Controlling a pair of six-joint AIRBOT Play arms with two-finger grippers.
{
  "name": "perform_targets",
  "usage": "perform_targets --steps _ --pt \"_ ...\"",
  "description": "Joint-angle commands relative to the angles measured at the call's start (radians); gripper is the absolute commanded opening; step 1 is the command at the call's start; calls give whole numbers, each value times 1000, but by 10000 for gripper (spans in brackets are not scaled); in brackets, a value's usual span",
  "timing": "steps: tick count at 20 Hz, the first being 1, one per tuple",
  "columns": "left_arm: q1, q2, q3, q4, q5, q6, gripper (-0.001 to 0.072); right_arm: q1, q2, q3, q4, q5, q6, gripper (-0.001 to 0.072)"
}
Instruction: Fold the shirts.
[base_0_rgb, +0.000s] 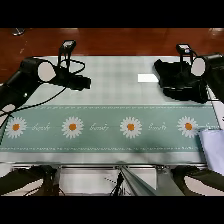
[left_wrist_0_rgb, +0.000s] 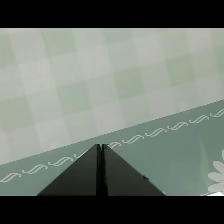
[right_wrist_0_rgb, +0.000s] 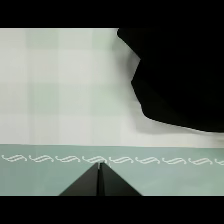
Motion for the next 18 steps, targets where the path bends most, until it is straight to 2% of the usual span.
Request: perform_targets --steps 1,9,10,11,12,13,18 --pt "-1 -1 0 0 0 0 23 1 -1 0 0 0 0 22" --pt "0 -1 0 1 3 0 33 1 -1 0 -6 -32 0 24" --pt "2 -3 0 2 10 1 166 1 -1 0 -31 -47 0 64" --pt "2 -5 0 12 13 1 476 1 -1 0 -61 -60 0 310" --pt "2 -8 0 25 13 0 700 1 -1 0 -91 -65 -6 641" --pt "2 -9 0 40 12 1 706 1 -1 0 -119 -65 -13 623" --pt "6 -8 0 79 15 0 705 1 -1 0 -222 -32 -19 622"
